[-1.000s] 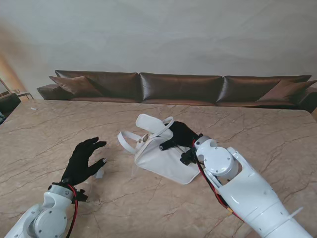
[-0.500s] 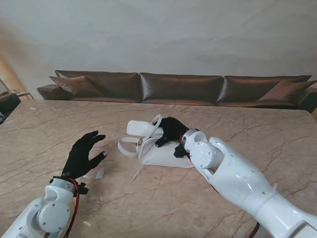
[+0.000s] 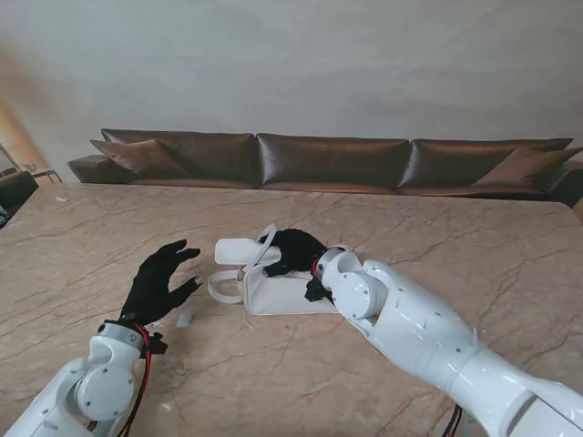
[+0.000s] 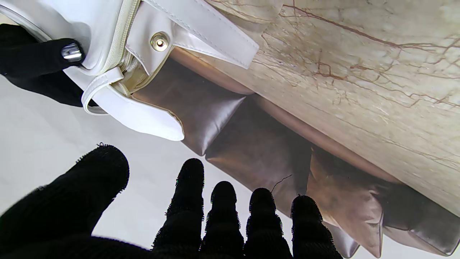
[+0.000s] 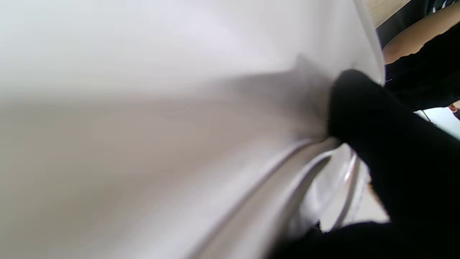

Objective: Pack the cosmetics bag

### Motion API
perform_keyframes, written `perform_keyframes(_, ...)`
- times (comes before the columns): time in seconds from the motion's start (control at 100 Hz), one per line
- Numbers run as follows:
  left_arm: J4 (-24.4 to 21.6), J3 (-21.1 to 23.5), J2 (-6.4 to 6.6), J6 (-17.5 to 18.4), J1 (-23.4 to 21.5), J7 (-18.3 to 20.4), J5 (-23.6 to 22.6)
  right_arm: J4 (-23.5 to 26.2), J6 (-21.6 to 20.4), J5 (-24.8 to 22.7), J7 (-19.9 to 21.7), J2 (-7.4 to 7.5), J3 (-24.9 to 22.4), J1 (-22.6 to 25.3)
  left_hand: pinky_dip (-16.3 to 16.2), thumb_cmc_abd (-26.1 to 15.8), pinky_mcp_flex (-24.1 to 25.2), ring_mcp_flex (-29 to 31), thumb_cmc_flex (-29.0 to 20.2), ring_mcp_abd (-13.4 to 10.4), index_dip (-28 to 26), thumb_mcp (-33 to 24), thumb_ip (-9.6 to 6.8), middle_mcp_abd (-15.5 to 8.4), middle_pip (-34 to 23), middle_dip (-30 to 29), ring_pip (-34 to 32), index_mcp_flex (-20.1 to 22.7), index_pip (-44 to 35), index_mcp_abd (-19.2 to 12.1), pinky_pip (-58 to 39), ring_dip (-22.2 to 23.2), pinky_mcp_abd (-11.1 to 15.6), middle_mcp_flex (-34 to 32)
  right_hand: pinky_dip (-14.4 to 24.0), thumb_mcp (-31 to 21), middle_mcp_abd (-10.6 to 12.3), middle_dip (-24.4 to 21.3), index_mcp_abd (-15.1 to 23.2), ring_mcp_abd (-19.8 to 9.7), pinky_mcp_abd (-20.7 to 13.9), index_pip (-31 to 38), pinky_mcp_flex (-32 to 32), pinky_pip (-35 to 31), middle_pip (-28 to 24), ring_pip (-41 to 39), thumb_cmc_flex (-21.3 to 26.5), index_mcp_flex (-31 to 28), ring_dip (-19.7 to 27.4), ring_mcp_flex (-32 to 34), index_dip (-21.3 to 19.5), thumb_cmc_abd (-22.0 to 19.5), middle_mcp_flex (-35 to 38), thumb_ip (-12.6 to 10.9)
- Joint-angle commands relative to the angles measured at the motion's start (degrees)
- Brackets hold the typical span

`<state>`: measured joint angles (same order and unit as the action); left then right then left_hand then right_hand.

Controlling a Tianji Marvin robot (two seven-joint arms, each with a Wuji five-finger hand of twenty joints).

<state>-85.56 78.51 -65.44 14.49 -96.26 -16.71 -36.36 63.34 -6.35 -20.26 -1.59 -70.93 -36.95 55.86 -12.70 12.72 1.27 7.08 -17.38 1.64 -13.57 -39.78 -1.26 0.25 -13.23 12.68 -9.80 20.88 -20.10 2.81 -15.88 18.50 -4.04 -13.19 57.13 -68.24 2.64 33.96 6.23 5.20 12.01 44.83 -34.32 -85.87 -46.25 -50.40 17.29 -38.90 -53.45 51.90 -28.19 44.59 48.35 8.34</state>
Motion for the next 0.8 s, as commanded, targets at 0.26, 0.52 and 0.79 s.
perform_keyframes(0.26,0.29,-0.91,-0.08,-0.18,1.21,0.53,0.47,9.72,-0.44,-1.73,7.11,4.40,-6.34,4.79,-0.31,-2.23,0.77,0.03,2.81,-1.48,0.31,1.32,-2.26,-1.75,-0.02,-0.46,0.99,-0.12,1.69,0.17,0.48,-0.67,-0.69,0.90,-16.40,13.89,-0.56,-14.99,-1.21,-0.61,-1.48,-16.21,17.43,33.82,15.67,31.43,-11.27,15.09,20.02,-15.31,6.45,-6.65,-16.52,0.13)
perform_keyframes(0.52,0.43,-1.77,-0.11,0.09,1.73,0.59,0.70,18.30,1.01,-5.34,11.11,7.38,-16.53,12.22,-1.38,-2.24,0.95,0.00,2.81,-1.46,0.25,1.83,-2.33,-1.73,0.13,-0.57,1.33,-0.31,1.61,0.37,-0.34,-0.57,-0.72,1.01,-25.40,18.68,-3.32,-20.82,-3.52,-1.25,-2.89,-18.00,20.74,43.64,25.49,40.08,-11.47,15.09,28.93,-18.55,9.75,-10.57,-16.26,-0.06)
perform_keyframes(0.79,-0.33,-2.66,-0.19,0.19,2.15,0.23,0.55,27.57,1.52,-11.00,13.31,9.37,-29.54,23.53,-1.62,-2.43,-0.08,0.44,2.85,-1.39,0.84,2.19,-2.38,-1.25,0.00,-0.52,1.23,0.19,2.66,1.81,-2.06,-0.49,2.30,0.64,-29.32,22.01,-2.93,-22.06,-3.37,-2.42,-5.86,-18.85,22.95,48.86,28.64,42.04,-18.23,16.45,31.80,-21.76,10.83,-15.43,-17.37,-6.13)
